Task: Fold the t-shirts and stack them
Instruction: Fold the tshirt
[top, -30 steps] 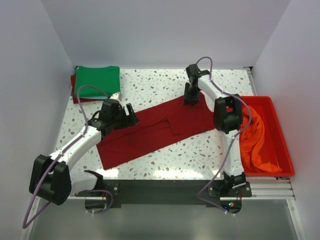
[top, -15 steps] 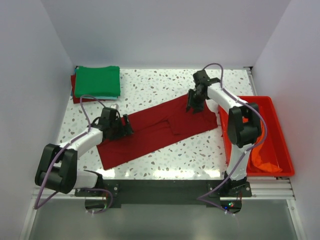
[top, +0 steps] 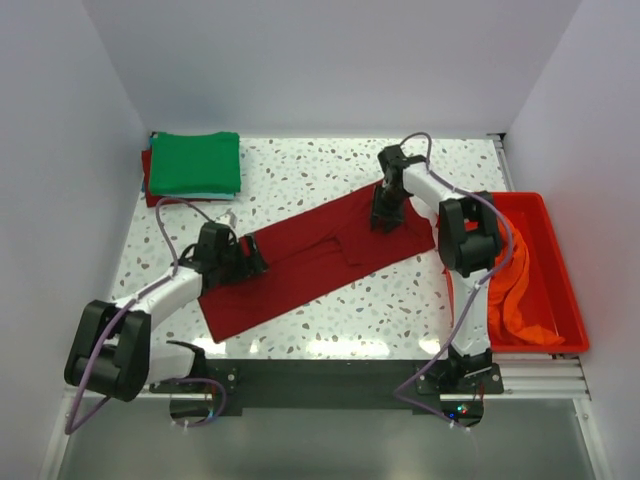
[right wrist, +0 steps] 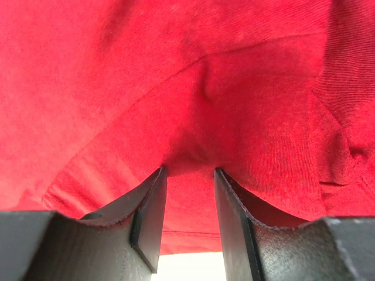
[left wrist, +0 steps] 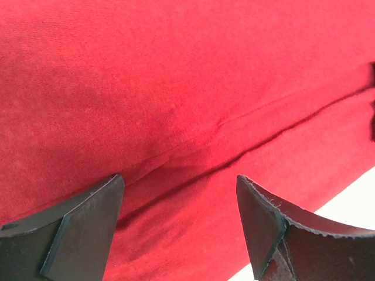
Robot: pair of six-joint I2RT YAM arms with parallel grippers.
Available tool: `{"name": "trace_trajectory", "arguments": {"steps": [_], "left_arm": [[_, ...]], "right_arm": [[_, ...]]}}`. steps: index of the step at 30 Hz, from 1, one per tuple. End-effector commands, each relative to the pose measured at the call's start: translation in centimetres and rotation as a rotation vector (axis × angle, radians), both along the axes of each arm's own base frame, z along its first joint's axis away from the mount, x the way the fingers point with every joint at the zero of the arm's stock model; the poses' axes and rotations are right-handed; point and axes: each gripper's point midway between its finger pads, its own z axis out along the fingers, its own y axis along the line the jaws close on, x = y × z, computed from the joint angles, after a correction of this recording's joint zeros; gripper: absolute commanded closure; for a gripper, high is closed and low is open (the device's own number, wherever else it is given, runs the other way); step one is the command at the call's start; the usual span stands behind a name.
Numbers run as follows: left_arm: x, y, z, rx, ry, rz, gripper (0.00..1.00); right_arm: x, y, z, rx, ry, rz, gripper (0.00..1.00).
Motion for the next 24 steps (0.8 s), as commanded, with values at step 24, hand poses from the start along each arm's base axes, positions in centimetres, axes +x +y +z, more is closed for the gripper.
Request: {"name": "trace_trajectory", "arguments": {"steps": [24], "left_arm": [[-8.1, -5.5, 2.6, -0.123, 0.099, -0.077, 0.16]], "right_arm": [[9.2, 1.1, 0.7, 0.008, -0.096, -0.01, 0.57]]}}
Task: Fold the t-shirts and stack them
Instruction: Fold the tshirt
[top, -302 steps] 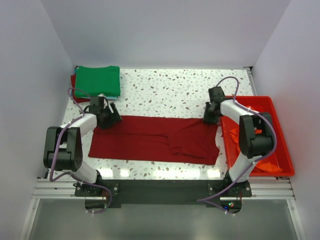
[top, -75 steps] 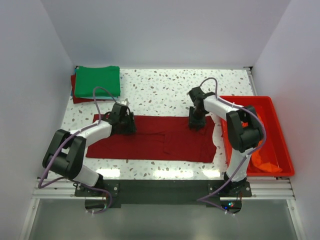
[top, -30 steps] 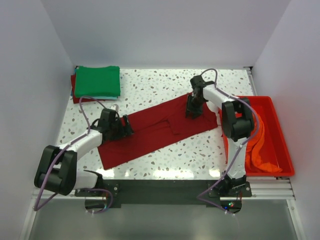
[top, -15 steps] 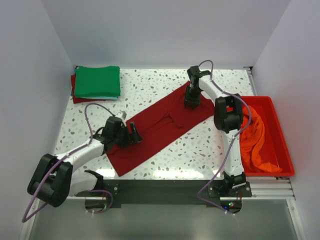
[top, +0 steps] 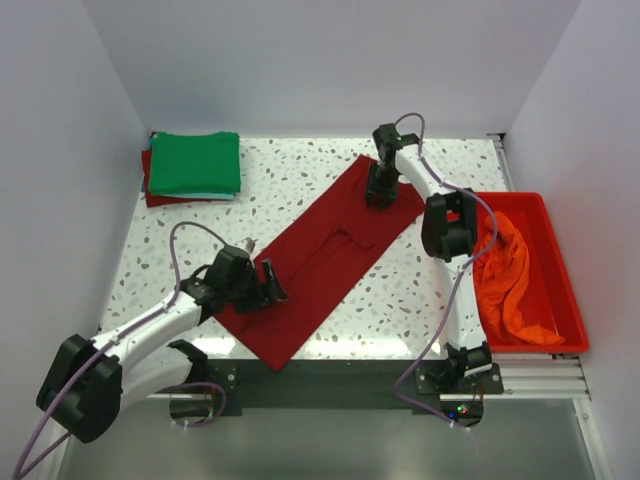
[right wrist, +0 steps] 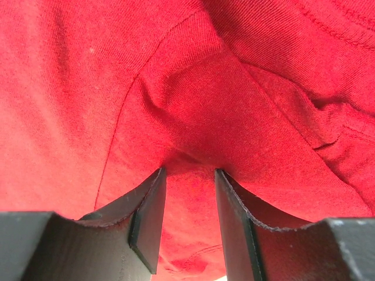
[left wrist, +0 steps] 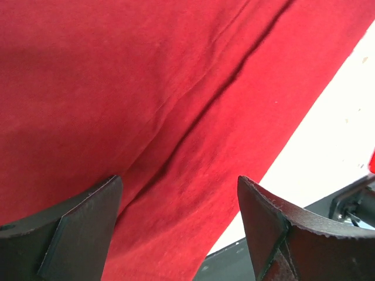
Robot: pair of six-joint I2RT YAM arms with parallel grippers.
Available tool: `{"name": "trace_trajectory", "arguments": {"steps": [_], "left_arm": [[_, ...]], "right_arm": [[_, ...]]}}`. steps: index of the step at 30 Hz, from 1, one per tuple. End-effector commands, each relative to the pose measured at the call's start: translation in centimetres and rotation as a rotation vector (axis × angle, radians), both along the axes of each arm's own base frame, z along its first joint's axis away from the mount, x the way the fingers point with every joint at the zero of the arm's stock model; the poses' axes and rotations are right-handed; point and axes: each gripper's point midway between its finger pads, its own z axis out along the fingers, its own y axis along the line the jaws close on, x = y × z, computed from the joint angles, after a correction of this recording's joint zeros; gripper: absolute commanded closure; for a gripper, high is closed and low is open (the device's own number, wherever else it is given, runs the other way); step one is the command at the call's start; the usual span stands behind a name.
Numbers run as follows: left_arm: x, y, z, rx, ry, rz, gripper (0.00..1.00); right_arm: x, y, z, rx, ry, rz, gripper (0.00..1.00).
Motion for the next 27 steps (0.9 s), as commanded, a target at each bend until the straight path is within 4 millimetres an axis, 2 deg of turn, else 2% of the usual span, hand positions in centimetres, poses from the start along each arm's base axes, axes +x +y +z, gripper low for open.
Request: {"name": "trace_trajectory", "arguments": {"steps": [1, 5, 8, 9, 11, 12, 13, 14, 15, 16, 17, 19, 20, 21, 23, 24, 27], "left_arm": [[1.1, 0.3, 2.4, 0.033, -0.037, 0.025, 0.15], [1.9, 0.3, 3.7, 0.041, -0.08, 0.018, 0.15], [2.3, 0.4, 3.8, 0.063, -0.101, -0.005, 0.16], [2.3, 0.5, 3.7, 0.079, -0.108, -0.019, 0.15], [2.4, 1.2, 2.7, 0.126, -0.095, -0.015, 0.15], [2.2, 1.6, 2.2, 0.149, -0.087, -0.021, 0.15], [2.1, 1.9, 1.5, 0.174, -0.074, -0.019, 0.15], [1.9, 2.2, 1.2, 0.188, -0.068, -0.019, 0.15], [1.9, 2.4, 1.0, 0.198, -0.068, -0.019, 0.16], [1.6, 2.6, 0.5, 0.207, -0.063, -0.019, 0.16], [1.7, 2.7, 0.4, 0.208, -0.071, -0.019, 0.16], [1.2, 3.0, -0.4, 0.215, -0.057, -0.021, 0.16], [0.9, 2.9, -0.8, 0.21, -0.045, -0.028, 0.16], [0.9, 2.7, -1.1, 0.202, -0.042, -0.03, 0.16], [0.1, 2.6, -2.0, 0.191, -0.013, -0.046, 0.16], [-0.1, 2.5, -2.2, 0.186, -0.004, -0.045, 0.16], [-0.9, 2.7, -2.8, 0.176, 0.017, -0.042, 0.16]], "right_arm": [[1.2, 0.4, 1.1, 0.044, -0.059, 0.027, 0.57], [2.0, 1.8, 6.1, 0.135, -0.162, 0.084, 0.54], [2.0, 2.2, 8.0, 0.154, -0.191, 0.11, 0.53], [1.8, 2.2, 9.1, 0.155, -0.199, 0.117, 0.53], [1.3, 2.0, 9.9, 0.153, -0.202, 0.125, 0.52], [0.5, 1.9, 9.4, 0.151, -0.179, 0.127, 0.53], [-0.1, 2.0, 10.6, 0.165, -0.192, 0.135, 0.52], [-0.7, 2.1, 10.6, 0.17, -0.187, 0.139, 0.53], [-2.0, 2.2, 9.5, 0.167, -0.152, 0.145, 0.52], [-2.6, 2.2, 10.6, 0.173, -0.171, 0.147, 0.52], [-4.1, 2.5, 9.4, 0.172, -0.138, 0.157, 0.52], [-5.6, 2.9, 9.0, 0.174, -0.123, 0.168, 0.52], [-6.2, 2.9, 9.4, 0.172, -0.13, 0.169, 0.52], [-7.5, 2.9, 8.0, 0.162, -0.092, 0.173, 0.52], [-8.7, 2.9, 7.3, 0.161, -0.065, 0.17, 0.52], [-9.7, 2.8, 6.1, 0.159, -0.028, 0.169, 0.52], [-10.4, 2.9, 4.6, 0.168, 0.001, 0.156, 0.52]]}}
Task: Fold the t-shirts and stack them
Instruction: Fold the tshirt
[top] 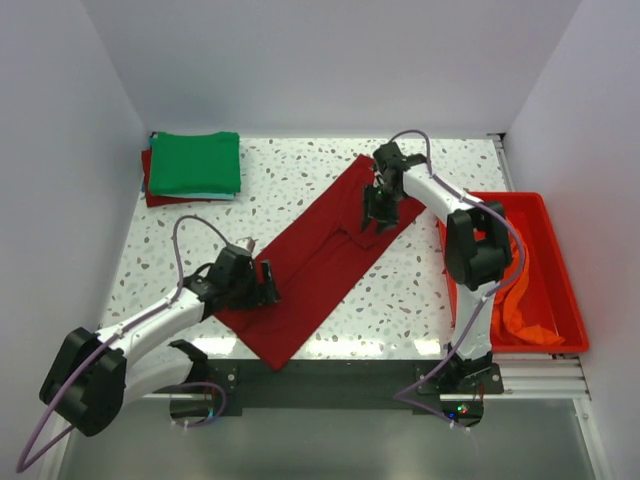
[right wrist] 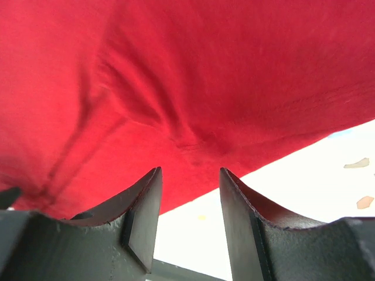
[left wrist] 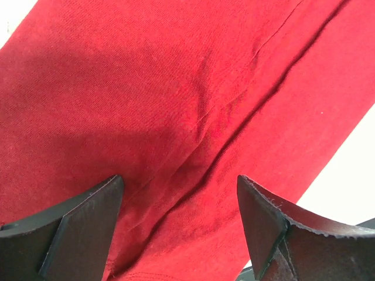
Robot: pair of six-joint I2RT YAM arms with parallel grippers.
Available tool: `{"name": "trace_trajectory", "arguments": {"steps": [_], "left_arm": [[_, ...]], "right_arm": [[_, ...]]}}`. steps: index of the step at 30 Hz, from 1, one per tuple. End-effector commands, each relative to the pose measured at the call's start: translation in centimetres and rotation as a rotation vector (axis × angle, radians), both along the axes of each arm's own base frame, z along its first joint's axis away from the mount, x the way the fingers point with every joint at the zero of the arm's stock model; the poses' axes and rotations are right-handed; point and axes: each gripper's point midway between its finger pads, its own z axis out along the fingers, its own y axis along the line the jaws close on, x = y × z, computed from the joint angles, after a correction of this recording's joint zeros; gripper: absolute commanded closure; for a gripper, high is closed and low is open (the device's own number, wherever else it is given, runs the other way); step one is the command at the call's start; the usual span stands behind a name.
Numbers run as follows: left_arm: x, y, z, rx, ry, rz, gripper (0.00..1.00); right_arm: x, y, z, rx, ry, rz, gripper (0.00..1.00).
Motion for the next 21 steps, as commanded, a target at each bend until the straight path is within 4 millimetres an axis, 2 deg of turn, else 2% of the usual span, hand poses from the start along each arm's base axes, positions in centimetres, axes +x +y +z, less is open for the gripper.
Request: {"name": "trace_trajectory", "arguments": {"steps": [1, 8, 13, 21], "left_arm": [[-2.0, 0.4, -1.9, 0.003, 0.049, -0.019, 0.16], [-4.2, -0.5, -3.0, -0.062, 0.104, -0.036, 0.17], [-5.0, -1.1, -2.7, -0.061, 0.128, -0.047, 0.17], [-6.8, -2.2, -2.3, -0.061, 0.182, -0.1, 0.15]], "right_arm": [[-0.2, 0.4, -1.1, 0.029, 0.007, -0.015, 0.52], [0.0, -0.6, -5.2, -0.051, 0.068, -0.034, 0.53], [0.7, -1.5, -8.3, -0.128, 0.109, -0.029, 0.53], [3.8, -1.8, -10.0, -0.203, 0.102, -0.019, 0.53]]}}
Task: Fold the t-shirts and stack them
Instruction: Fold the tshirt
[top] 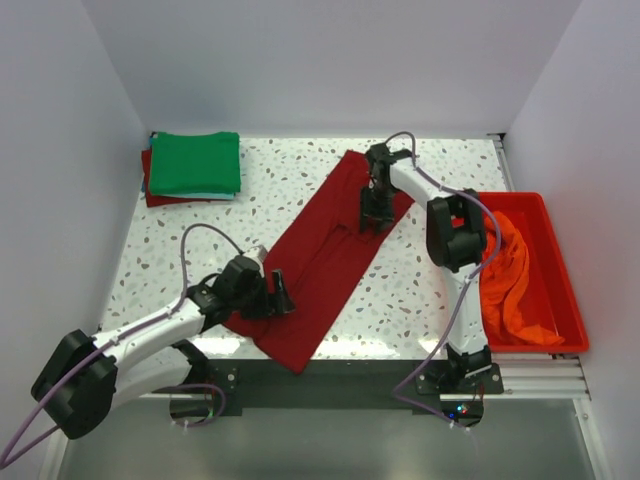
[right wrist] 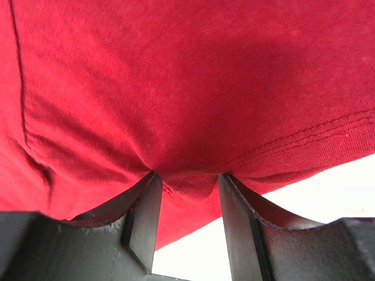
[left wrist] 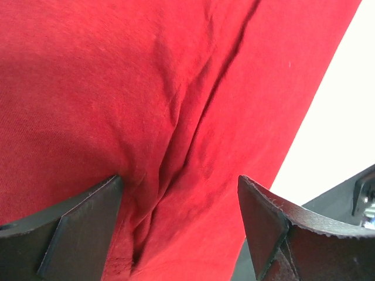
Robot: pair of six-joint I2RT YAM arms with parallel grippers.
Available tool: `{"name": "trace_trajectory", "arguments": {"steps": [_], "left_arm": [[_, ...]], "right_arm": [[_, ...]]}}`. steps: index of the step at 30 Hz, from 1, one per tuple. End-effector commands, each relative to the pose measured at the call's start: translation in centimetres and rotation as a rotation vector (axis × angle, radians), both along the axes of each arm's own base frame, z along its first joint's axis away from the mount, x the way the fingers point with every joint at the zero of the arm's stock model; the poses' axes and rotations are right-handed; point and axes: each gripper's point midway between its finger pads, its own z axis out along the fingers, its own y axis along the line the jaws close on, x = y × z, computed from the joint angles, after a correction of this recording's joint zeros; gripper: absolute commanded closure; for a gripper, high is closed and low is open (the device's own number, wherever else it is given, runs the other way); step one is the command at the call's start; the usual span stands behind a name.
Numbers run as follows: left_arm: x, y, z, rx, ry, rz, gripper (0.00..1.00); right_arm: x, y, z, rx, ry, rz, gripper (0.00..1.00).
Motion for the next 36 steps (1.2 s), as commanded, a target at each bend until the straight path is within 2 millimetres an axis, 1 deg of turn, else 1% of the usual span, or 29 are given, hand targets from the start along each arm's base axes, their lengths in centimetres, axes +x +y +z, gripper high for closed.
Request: {"name": "trace_trajectory", "arguments": {"steps": [1, 2, 7, 8, 9, 10, 11, 12, 14, 16, 17, 20, 22, 23, 25, 26, 28, 30, 31, 32, 36], "left_arm": [[-4.5, 1.2, -2.6, 0.067, 0.187, -0.032, 0.14], [-4.5, 0.8, -2.5, 0.055, 0.185, -0.037, 0.15], [-4.6, -0.3, -2.1, 0.043, 0.185, -0.056, 0.14], [-4.4, -0.8, -1.9, 0.026, 0.178, -0.054, 0.14], [-4.3, -1.2, -1.7, 0.021, 0.177, -0.058, 0.14], [-4.0, -1.6, -1.5, 0.015, 0.167, -0.058, 0.14], [-4.0, -1.8, -1.4, 0.013, 0.173, -0.051, 0.13], [-3.9, -2.3, -1.2, 0.01, 0.169, -0.056, 0.13], [-3.6, -3.1, -0.8, -0.012, 0.168, -0.048, 0.13], [-3.7, -4.4, -0.5, -0.038, 0.164, -0.066, 0.13], [-3.7, -4.9, -0.5, -0.043, 0.174, -0.061, 0.12], [-4.6, -6.3, -0.8, -0.035, 0.189, -0.101, 0.12], [-4.8, -6.7, -1.0, -0.019, 0.194, -0.11, 0.11], [-5.1, -7.3, -1.0, -0.011, 0.195, -0.127, 0.11], [-5.3, -7.5, -1.1, 0.006, 0.193, -0.13, 0.11], [-5.6, -8.0, -0.9, 0.007, 0.193, -0.14, 0.1], [-5.6, -8.4, -0.8, 0.005, 0.186, -0.137, 0.1], [-6.0, -8.9, -0.9, -0.001, 0.187, -0.157, 0.1], [-5.9, -9.7, -0.5, -0.029, 0.167, -0.176, 0.1], [-6.2, -10.1, -0.4, -0.036, 0.162, -0.196, 0.1], [-6.1, -10.8, -0.4, -0.029, 0.156, -0.218, 0.1]], "right_arm": [[2.7, -1.2, -4.2, -0.094, -0.034, 0.014, 0.53], [3.4, -1.0, -4.3, -0.094, -0.041, 0.015, 0.52], [5.7, -0.1, -4.0, -0.076, -0.067, 0.029, 0.52], [6.7, 0.4, -3.3, -0.066, -0.099, 0.032, 0.52], [6.7, 0.4, -3.7, -0.066, -0.088, 0.033, 0.52], [7.0, 0.5, -3.7, -0.064, -0.094, 0.034, 0.51], [7.7, 0.8, -3.2, -0.054, -0.115, 0.032, 0.51], [7.8, 1.0, -3.6, -0.052, -0.11, 0.028, 0.51], [8.5, 1.5, -3.4, -0.027, -0.129, 0.024, 0.5], [8.8, 1.8, -3.8, -0.014, -0.132, 0.013, 0.49], [9.1, 2.1, -3.6, 0.002, -0.141, 0.014, 0.48], [9.7, 2.7, -3.9, 0.026, -0.152, 0.01, 0.47], [10.4, 3.1, -3.8, 0.041, -0.167, 0.004, 0.46], [10.5, 3.3, -3.8, 0.049, -0.17, 0.003, 0.46], [11.0, 3.6, -3.7, 0.057, -0.181, -0.002, 0.45], [11.3, 3.8, -3.5, 0.066, -0.196, -0.003, 0.44], [11.6, 4.0, -3.4, 0.078, -0.205, -0.009, 0.43], [12.1, 4.3, -3.2, 0.096, -0.218, -0.019, 0.43], [12.1, 4.5, -3.0, 0.103, -0.222, -0.021, 0.43], [12.4, 4.7, -2.8, 0.114, -0.231, -0.029, 0.43], [12.7, 5.5, -1.8, 0.158, -0.245, -0.038, 0.42]]}}
